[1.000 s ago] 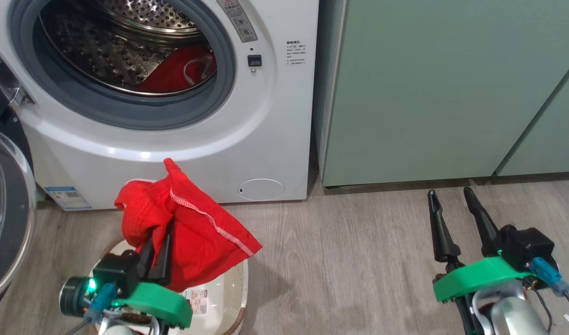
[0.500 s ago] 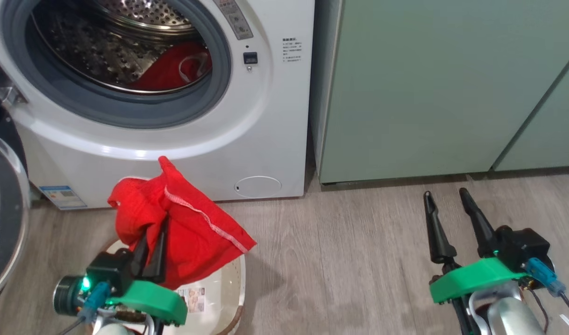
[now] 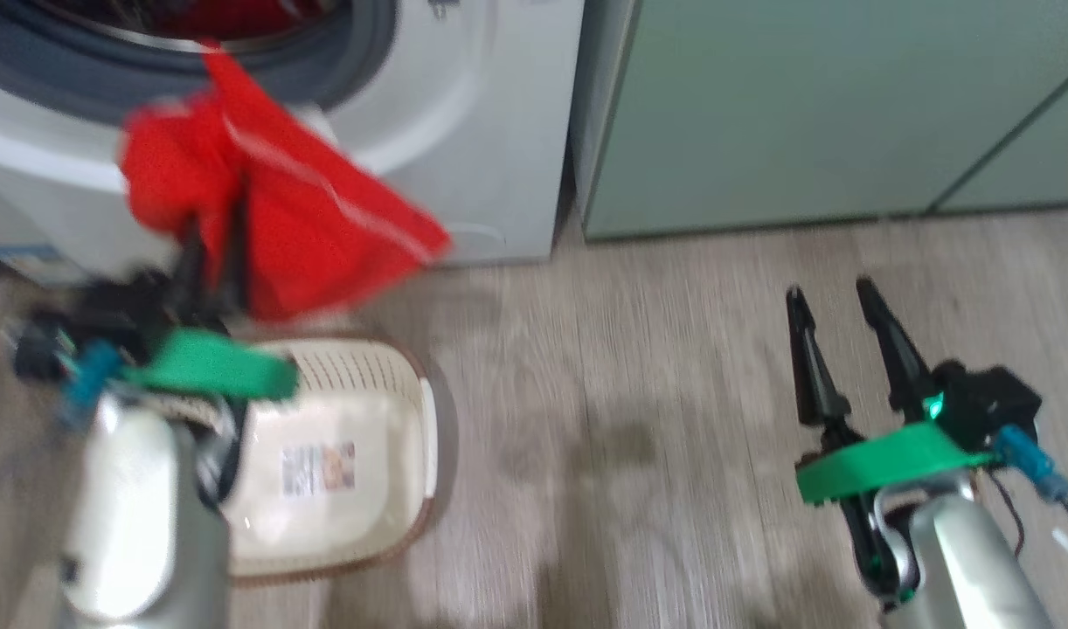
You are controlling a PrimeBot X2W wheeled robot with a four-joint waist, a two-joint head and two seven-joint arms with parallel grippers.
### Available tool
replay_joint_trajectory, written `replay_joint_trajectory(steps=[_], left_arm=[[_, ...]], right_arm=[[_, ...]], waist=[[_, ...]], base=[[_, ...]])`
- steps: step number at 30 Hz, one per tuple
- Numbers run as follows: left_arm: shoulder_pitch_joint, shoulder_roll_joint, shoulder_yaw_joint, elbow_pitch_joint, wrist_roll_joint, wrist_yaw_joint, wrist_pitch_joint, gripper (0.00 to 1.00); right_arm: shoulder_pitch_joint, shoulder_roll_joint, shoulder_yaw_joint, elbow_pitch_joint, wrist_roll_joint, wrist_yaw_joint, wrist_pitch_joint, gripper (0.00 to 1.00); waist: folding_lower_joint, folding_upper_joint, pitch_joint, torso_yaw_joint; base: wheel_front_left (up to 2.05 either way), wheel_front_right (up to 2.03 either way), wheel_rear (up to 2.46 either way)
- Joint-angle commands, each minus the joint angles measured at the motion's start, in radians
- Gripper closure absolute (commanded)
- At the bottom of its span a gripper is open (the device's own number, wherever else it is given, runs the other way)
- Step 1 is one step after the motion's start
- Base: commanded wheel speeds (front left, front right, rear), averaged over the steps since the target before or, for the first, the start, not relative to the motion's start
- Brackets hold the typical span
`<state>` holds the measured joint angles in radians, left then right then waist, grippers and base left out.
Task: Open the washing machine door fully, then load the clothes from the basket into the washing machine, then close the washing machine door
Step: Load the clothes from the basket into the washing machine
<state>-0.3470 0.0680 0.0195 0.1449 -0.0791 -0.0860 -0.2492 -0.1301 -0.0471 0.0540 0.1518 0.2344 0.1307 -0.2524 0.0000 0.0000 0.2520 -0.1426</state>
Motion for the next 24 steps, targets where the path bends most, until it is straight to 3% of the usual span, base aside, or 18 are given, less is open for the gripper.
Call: replay_joint_trajectory(steps=[1, 6, 12, 18, 24], left_arm=[[-0.064, 0.036, 0.048, -0.032, 0.005, -0.003, -0.013, 1.0], [-0.279, 0.111, 0.091, 0.022, 0.018, -0.012, -0.013, 1.0], [-0.542, 0.241, 0.087, 0.152, 0.079, -0.017, -0.013, 1.0], [-0.81, 0.374, 0.032, 0.334, 0.142, -0.03, -0.011, 1.0], [-1.001, 0.454, -0.027, 0.475, 0.175, -0.039, 0.005, 1.0]], right_arm=[[-0.036, -0.003, 0.028, -0.039, 0.006, 0.0, -0.009, 0.0], [-0.103, -0.003, 0.043, -0.056, 0.009, 0.0, -0.009, 0.0], [-0.168, -0.003, 0.057, -0.067, 0.042, 0.0, -0.009, 0.0], [-0.216, -0.003, 0.093, -0.066, 0.089, 0.0, -0.009, 0.0], [-0.24, -0.003, 0.121, -0.067, 0.138, 0.0, -0.009, 0.0]], waist=[[0.0, 0.0, 0.104, -0.023], [0.0, 0.0, 0.243, -0.058], [0.0, 0.0, 0.372, -0.108], [0.0, 0.0, 0.467, -0.168], [0.0, 0.0, 0.517, -0.219]], base=[[0.0, 0.0, 0.0], [0.0, 0.0, 0.0], [0.0, 0.0, 0.0], [0.0, 0.0, 0.0], [0.0, 0.0, 0.0]])
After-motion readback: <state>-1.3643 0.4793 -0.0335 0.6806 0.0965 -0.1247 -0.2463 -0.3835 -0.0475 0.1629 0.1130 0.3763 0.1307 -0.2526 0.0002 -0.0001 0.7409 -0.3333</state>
